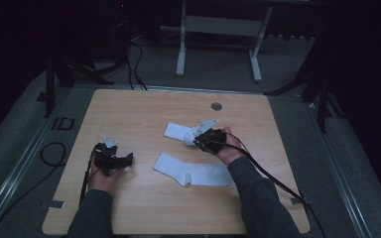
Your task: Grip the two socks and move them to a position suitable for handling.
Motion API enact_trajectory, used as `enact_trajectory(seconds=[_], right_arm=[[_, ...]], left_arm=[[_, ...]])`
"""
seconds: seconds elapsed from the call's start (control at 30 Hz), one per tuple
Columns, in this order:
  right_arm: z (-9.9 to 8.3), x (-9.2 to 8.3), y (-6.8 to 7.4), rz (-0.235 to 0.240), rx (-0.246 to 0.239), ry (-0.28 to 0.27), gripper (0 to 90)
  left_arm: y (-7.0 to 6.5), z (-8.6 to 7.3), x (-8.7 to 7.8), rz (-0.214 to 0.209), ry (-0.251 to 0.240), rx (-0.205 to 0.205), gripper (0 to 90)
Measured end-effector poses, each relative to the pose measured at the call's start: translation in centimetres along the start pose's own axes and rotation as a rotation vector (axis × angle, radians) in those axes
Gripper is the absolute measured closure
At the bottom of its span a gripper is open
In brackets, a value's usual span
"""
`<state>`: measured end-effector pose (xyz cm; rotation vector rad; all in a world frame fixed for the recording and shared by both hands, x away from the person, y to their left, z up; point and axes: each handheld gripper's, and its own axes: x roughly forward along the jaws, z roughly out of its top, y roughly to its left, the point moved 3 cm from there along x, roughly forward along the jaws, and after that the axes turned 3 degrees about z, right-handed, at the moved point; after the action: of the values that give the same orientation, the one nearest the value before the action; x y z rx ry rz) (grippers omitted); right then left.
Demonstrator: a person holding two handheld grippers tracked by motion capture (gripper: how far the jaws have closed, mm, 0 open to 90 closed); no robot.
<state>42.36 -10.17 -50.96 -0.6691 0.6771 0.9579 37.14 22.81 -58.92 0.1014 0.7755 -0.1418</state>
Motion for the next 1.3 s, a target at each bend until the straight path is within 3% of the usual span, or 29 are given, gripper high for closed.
enact_trajectory(seconds=[0.03, 0.27, 0.4, 0.5, 0.63, 0.83, 1.07, 1.3], right_arm=[[0.3, 0.7, -0.2, -0.012, 0.000, 0.008, 74.9], [0.9, 3.0, -0.5, -0.009, 0.027, 0.022, 67.2], [0.9, 4.4, -0.7, -0.017, 0.031, 0.073, 59.9], [1.1, 5.1, -0.8, -0.010, 0.039, 0.082, 58.5], [0.6, 6.1, -1.0, -0.008, 0.053, 0.114, 59.4], [0.0, 7.2, -0.3, 0.049, 0.052, 0.152, 75.8], [0.3, 6.4, 0.9, 0.096, 0.044, 0.132, 85.3], [1.6, 2.9, 0.7, 0.094, 0.096, 0.024, 85.0]], left_arm=[[0.0, 0.0, 0.0, 0.000, 0.000, 0.000, 14.4], [0.0, 0.0, 0.0, 0.000, 0.002, 0.001, 14.5], [0.0, 0.0, 0.0, 0.000, 0.002, 0.001, 14.5], [0.0, 0.0, 0.0, 0.000, 0.002, 0.001, 14.5], [0.0, 0.0, 0.0, 0.000, 0.002, 0.001, 14.5], [0.0, 0.0, 0.0, 0.000, 0.002, 0.001, 14.5], [0.0, 0.0, 0.0, 0.000, 0.002, 0.000, 14.5], [0.0, 0.0, 0.0, 0.000, 0.002, 0.002, 14.5]])
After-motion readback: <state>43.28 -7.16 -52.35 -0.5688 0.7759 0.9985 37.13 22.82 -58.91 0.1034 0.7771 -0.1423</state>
